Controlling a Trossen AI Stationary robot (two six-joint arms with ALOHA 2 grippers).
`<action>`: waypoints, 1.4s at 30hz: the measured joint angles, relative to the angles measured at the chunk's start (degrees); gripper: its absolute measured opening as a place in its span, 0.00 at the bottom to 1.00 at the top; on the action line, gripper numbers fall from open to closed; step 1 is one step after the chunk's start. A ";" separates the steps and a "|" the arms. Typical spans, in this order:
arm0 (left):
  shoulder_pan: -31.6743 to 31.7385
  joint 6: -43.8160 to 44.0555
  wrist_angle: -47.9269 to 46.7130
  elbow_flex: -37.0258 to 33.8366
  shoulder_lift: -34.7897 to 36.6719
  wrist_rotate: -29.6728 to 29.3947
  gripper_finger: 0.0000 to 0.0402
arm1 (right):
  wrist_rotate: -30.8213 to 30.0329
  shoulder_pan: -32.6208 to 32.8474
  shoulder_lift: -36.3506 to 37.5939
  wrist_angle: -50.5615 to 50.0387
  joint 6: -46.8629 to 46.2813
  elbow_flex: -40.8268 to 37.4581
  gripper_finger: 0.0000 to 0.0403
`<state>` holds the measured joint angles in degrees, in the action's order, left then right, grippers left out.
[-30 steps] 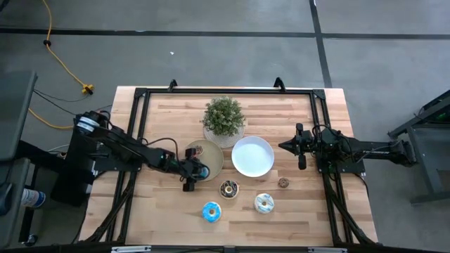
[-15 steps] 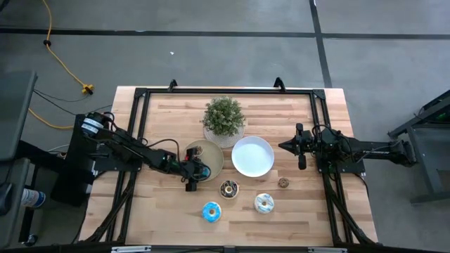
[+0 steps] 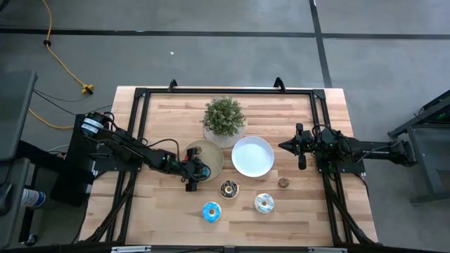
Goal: Pick & Place donuts
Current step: Put the small blue donut on the brown plate, then put the large blue donut on the white plate
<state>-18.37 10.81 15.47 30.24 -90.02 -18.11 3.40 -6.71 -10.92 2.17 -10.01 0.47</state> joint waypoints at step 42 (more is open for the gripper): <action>-0.02 -3.04 10.49 0.90 10.21 13.65 0.75 | 0.00 0.00 0.00 -0.02 0.01 0.00 0.00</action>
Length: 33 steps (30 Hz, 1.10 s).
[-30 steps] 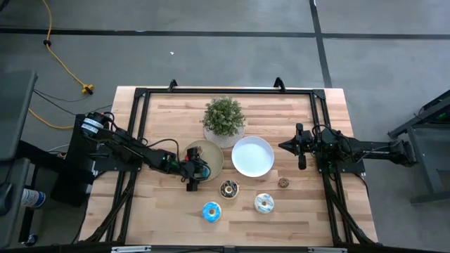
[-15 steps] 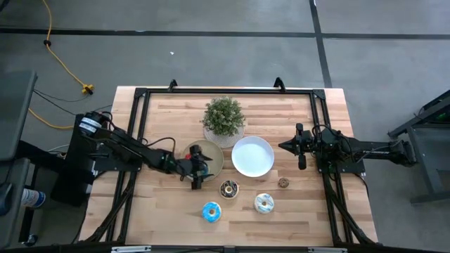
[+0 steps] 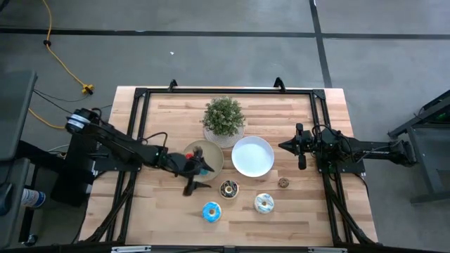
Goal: Pick & Place donuts
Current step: Put the large blue donut on the white plate
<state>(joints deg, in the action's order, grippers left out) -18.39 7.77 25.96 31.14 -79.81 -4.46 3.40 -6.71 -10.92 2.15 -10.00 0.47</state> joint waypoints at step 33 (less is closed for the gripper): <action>-10.32 25.68 -49.59 33.42 -9.91 -3.66 0.75 | 0.02 0.01 0.02 0.17 -0.02 0.00 0.00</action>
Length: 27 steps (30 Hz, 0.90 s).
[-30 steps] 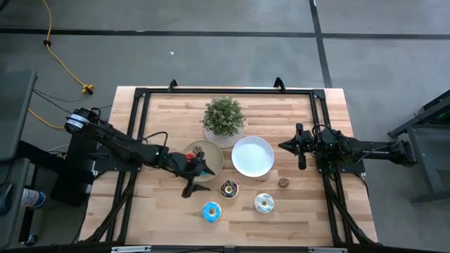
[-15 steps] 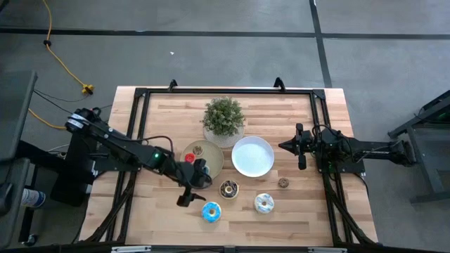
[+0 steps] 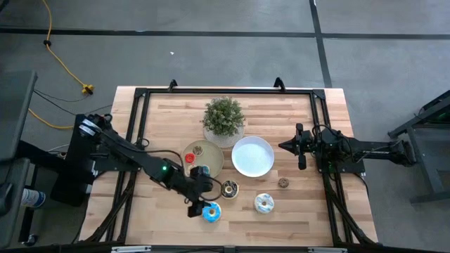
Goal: Pick & Place donuts
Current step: Put the large blue donut on the white plate
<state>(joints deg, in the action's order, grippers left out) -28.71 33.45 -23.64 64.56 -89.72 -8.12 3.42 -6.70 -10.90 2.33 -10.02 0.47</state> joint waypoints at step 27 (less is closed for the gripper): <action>-4.26 -3.63 -12.27 12.39 -17.62 0.21 0.75 | -0.02 0.00 -0.33 0.02 0.02 0.00 0.00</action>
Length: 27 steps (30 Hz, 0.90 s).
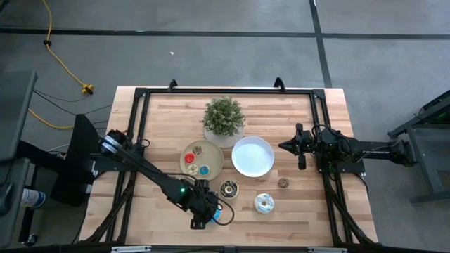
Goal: Pick & Place donuts
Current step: Put the large blue donut on the white plate
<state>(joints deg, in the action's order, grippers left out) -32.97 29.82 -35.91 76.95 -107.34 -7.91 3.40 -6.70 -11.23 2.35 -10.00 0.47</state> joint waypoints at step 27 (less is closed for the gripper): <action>2.23 -0.06 1.07 0.61 -3.70 -1.69 0.75 | 0.00 -0.02 -0.02 -0.03 0.00 0.00 0.00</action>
<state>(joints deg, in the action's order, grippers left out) -30.74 29.76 -34.84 77.56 -111.04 -9.60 3.40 -6.72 -11.25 2.32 -10.00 0.47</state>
